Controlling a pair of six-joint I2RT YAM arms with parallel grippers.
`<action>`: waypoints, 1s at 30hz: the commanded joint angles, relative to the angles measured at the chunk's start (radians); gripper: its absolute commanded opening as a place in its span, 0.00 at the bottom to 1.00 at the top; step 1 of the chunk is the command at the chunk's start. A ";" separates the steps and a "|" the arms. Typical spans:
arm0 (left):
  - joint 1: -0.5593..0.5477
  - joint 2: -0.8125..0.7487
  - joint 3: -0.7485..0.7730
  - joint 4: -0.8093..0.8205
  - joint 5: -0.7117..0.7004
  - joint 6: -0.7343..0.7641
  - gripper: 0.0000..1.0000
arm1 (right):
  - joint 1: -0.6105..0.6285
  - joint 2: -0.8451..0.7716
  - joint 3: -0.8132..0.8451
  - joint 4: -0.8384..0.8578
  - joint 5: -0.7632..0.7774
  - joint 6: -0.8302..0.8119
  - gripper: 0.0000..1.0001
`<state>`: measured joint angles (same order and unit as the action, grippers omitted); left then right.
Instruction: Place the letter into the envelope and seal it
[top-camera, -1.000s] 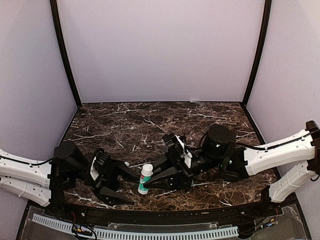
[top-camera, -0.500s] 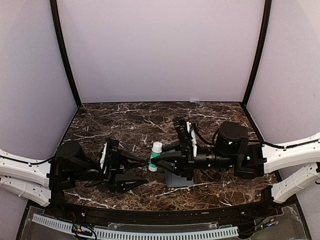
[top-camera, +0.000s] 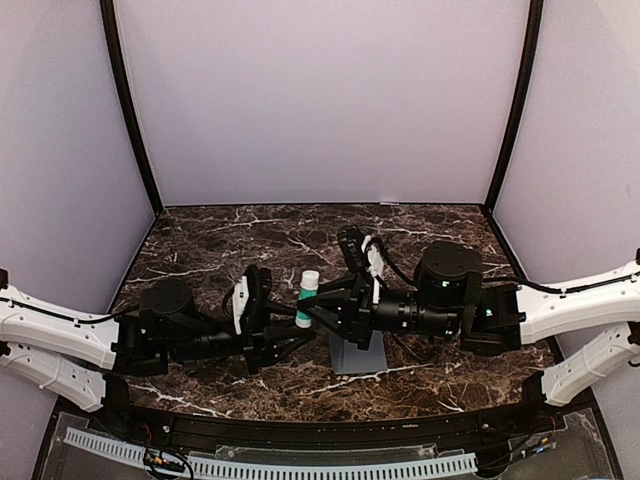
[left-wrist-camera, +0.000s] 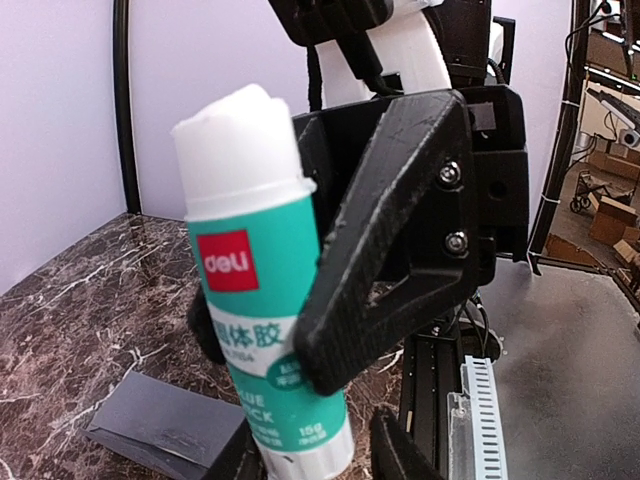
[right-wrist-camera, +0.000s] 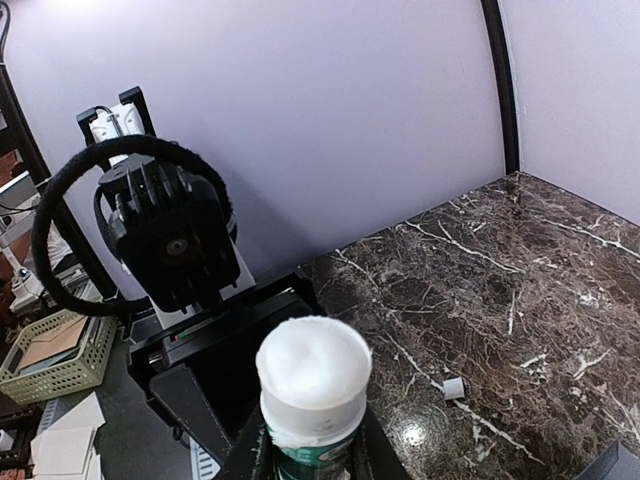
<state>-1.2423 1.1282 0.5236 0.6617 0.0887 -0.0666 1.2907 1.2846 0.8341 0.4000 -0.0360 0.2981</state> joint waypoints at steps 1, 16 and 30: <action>-0.013 0.007 0.032 0.011 -0.037 0.004 0.30 | 0.001 0.015 0.038 0.033 0.024 0.015 0.00; -0.023 0.012 0.027 0.037 -0.078 -0.003 0.21 | 0.014 0.023 0.028 0.048 -0.007 0.005 0.00; -0.023 0.011 0.022 0.054 -0.102 -0.016 0.34 | 0.026 0.013 -0.009 0.098 -0.029 -0.015 0.00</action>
<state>-1.2617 1.1423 0.5251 0.6800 -0.0010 -0.0753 1.3090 1.2987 0.8280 0.4370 -0.0486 0.2897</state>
